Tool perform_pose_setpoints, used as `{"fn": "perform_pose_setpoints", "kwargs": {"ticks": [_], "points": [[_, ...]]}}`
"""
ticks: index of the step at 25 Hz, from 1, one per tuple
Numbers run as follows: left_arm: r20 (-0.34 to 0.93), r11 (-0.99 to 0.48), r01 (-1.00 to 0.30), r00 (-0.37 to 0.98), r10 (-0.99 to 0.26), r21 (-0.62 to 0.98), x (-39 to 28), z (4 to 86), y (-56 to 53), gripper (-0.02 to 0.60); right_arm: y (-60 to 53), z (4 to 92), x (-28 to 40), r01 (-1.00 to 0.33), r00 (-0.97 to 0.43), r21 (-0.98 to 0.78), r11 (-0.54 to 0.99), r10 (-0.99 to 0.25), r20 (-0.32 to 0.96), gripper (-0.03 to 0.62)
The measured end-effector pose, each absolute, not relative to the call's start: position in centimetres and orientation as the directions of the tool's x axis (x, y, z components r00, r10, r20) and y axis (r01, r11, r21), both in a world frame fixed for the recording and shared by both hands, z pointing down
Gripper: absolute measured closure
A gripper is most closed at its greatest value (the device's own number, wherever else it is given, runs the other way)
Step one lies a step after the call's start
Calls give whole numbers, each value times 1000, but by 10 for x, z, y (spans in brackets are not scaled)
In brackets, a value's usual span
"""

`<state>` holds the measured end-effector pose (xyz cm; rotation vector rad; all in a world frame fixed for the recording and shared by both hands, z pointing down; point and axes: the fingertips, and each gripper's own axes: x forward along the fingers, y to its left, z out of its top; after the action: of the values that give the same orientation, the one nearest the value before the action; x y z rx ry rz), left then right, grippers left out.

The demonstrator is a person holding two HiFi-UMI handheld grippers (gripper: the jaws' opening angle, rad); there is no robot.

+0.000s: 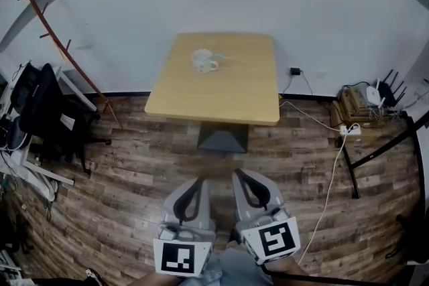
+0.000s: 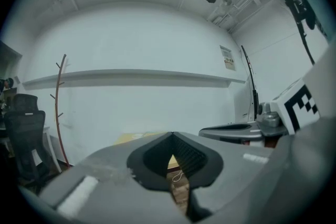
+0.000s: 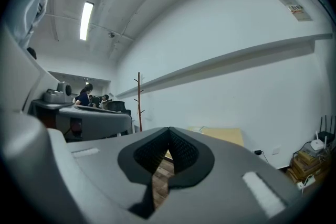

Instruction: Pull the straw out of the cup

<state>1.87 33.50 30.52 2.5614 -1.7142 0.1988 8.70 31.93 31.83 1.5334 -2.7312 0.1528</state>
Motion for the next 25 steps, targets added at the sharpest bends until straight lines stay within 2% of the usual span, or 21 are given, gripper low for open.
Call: {"fn": "perform_pose_setpoints", "kwargs": {"ticks": [9, 25], "points": [[149, -379, -925, 377, -914, 11, 8, 317, 279, 561, 269, 332, 84, -860, -509, -81, 503, -855, 94, 586], [32, -403, -913, 406, -913, 62, -62, 285, 135, 561, 128, 304, 20, -881, -473, -9, 474, -877, 82, 586]]}}
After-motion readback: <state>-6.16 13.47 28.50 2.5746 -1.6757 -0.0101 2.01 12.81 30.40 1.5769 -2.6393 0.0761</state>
